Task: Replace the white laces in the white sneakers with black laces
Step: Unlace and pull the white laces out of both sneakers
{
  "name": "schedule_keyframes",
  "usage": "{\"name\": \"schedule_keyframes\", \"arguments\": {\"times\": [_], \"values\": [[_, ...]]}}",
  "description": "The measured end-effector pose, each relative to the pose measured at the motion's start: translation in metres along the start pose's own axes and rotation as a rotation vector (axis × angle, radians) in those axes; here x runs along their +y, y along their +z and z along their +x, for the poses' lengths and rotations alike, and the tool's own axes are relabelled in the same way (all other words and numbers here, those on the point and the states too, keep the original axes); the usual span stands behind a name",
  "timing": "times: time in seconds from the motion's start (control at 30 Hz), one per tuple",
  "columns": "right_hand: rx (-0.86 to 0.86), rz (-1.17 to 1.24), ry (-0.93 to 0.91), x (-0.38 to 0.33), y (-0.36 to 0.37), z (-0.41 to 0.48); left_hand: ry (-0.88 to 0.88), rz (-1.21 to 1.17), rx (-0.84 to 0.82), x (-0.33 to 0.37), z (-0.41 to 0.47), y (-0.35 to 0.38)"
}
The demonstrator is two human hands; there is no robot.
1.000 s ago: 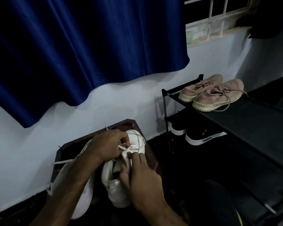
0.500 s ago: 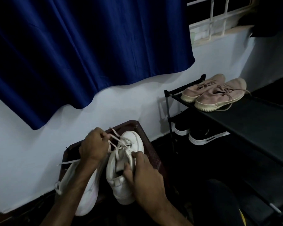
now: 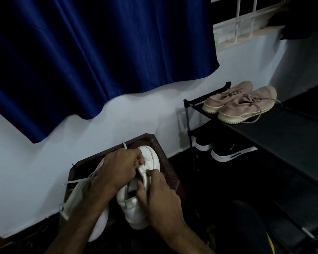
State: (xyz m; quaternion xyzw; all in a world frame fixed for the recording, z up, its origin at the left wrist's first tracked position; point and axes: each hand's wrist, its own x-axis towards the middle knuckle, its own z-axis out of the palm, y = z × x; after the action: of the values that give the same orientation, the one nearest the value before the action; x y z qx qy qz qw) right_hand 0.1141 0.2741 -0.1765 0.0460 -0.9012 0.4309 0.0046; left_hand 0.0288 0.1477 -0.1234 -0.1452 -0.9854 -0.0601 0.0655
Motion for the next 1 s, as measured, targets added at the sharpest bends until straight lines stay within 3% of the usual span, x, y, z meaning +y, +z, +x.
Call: {"name": "schedule_keyframes", "arguments": {"times": [0.13,0.23,0.33,0.4,0.57,0.63,0.7,0.9,1.0], "values": [[-0.008,0.023,0.004,0.001,0.000,0.000,0.019,0.263,0.130,0.005,0.000,-0.001],[-0.005,0.061,0.008,0.000,-0.001,0.000,-0.097,0.432,0.288,-0.009,0.003,-0.021],[0.004,0.088,0.008,0.000,0.000,0.000,-0.316,0.373,0.406,-0.044,0.009,-0.039],[0.002,0.084,0.005,0.000,0.000,-0.001,-0.370,0.350,0.315,-0.055,0.007,-0.037],[-0.002,0.077,0.024,-0.001,0.001,0.001,-0.044,-0.001,0.172,-0.016,-0.001,-0.030],[-0.001,0.062,0.021,0.000,0.002,0.001,0.047,0.043,0.015,0.000,-0.002,-0.020],[-0.004,0.055,0.018,0.001,0.003,0.000,0.075,0.100,-0.041,0.003,-0.003,-0.010],[-0.012,0.047,0.014,0.001,-0.001,0.001,0.035,0.190,0.065,0.004,-0.003,-0.010],[-0.006,0.051,0.007,0.000,0.000,0.001,-0.199,0.034,0.346,-0.023,-0.001,-0.039]]}}
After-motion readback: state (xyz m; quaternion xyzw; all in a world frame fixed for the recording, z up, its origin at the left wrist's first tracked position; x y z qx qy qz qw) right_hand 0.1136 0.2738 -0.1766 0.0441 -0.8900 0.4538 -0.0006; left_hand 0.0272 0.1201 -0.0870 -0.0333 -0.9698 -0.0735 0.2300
